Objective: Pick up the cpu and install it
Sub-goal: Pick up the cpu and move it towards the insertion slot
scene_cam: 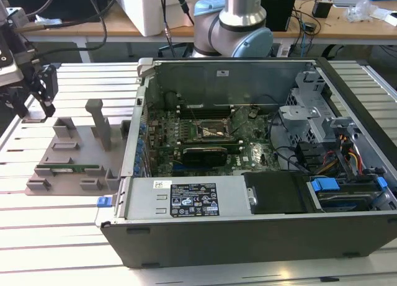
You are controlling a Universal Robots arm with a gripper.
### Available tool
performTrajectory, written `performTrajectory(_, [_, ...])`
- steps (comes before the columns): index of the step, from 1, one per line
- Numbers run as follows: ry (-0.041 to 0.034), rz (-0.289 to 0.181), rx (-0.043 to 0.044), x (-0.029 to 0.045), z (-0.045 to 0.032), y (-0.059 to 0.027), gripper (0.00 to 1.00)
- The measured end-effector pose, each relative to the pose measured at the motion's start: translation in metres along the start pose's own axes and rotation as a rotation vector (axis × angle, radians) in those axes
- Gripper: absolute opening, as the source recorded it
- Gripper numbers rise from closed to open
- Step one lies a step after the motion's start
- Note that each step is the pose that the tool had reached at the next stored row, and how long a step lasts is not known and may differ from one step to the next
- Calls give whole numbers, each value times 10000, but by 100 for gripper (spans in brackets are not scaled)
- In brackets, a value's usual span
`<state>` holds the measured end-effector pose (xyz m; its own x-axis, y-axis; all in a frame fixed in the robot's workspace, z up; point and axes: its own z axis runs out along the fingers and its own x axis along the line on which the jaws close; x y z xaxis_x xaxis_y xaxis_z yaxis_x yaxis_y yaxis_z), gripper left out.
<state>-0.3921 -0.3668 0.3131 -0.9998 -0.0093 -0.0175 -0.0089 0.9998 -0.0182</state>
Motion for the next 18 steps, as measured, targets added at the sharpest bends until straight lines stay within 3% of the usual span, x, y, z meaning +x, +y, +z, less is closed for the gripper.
performTrajectory(7, [0, 0, -1, -2, -132, -2, 54])
performTrajectory(12, [-1, 0, -1, -6, -342, -3, 54])
performTrajectory(18, [0, 0, 0, -12, -655, -4, 54])
